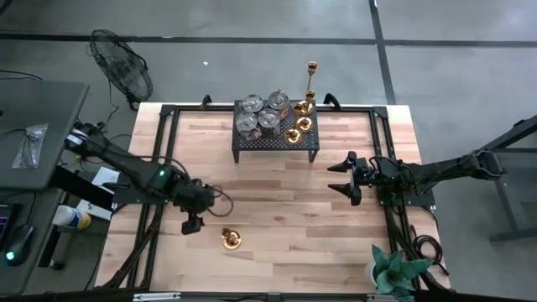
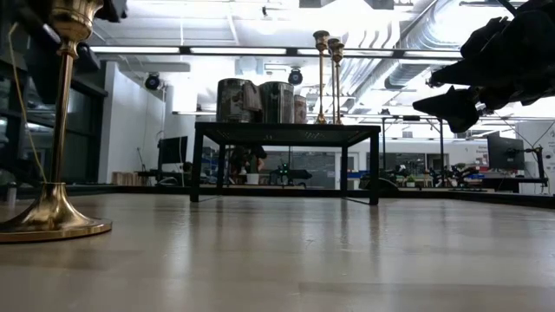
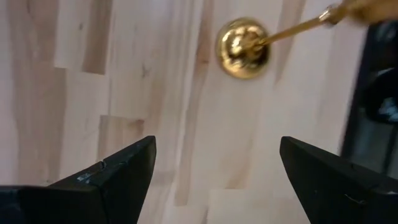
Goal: Pick & Place candle stick holders
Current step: Align the golden candle holder with the golden candle holder on the shelf
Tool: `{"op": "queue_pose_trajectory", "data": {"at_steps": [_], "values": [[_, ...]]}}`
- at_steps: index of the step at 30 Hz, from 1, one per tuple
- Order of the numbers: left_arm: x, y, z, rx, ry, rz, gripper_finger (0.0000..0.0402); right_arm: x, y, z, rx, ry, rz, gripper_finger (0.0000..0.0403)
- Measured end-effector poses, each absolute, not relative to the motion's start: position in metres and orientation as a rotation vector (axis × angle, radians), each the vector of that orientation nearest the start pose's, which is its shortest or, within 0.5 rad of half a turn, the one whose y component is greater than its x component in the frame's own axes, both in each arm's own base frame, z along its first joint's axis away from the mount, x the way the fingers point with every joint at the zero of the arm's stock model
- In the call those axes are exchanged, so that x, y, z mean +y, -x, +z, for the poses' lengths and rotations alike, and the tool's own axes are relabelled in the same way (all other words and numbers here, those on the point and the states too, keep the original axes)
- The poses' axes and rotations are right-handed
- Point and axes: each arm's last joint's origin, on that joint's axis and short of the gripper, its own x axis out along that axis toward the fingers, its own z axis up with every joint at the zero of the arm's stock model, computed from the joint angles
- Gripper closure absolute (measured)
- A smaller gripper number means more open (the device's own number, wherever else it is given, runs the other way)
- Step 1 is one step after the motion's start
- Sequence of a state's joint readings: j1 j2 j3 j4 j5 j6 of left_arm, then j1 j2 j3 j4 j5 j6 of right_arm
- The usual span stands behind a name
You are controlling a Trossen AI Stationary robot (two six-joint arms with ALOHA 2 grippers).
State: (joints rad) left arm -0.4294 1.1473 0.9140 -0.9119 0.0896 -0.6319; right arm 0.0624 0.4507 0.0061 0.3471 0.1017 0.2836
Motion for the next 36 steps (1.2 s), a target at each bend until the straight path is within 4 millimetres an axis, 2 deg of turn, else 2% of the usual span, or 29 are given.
{"op": "queue_pose_trajectory", "data": {"at_steps": [5,14,21,31,36], "values": [[-0.091,-0.178,0.247,1.233,0.247,-0.044,0.0067,0.005,-0.125,0.158,0.091,-0.276,-0.053,0.0087],[-0.091,-0.181,0.240,1.197,0.357,0.029,0.0066,0.005,-0.125,0.158,0.091,-0.275,-0.053,0.0087],[-0.100,-0.193,0.227,1.060,0.486,-0.116,0.0066,0.005,-0.125,0.158,0.091,-0.276,-0.052,0.0087],[-0.098,-0.186,0.206,1.123,0.481,-0.127,0.0066,0.005,-0.125,0.158,0.090,-0.275,-0.056,0.0087],[-0.098,-0.185,0.204,1.128,0.446,-0.159,0.0066,0.005,-0.125,0.158,0.090,-0.275,-0.056,0.0087]]}}
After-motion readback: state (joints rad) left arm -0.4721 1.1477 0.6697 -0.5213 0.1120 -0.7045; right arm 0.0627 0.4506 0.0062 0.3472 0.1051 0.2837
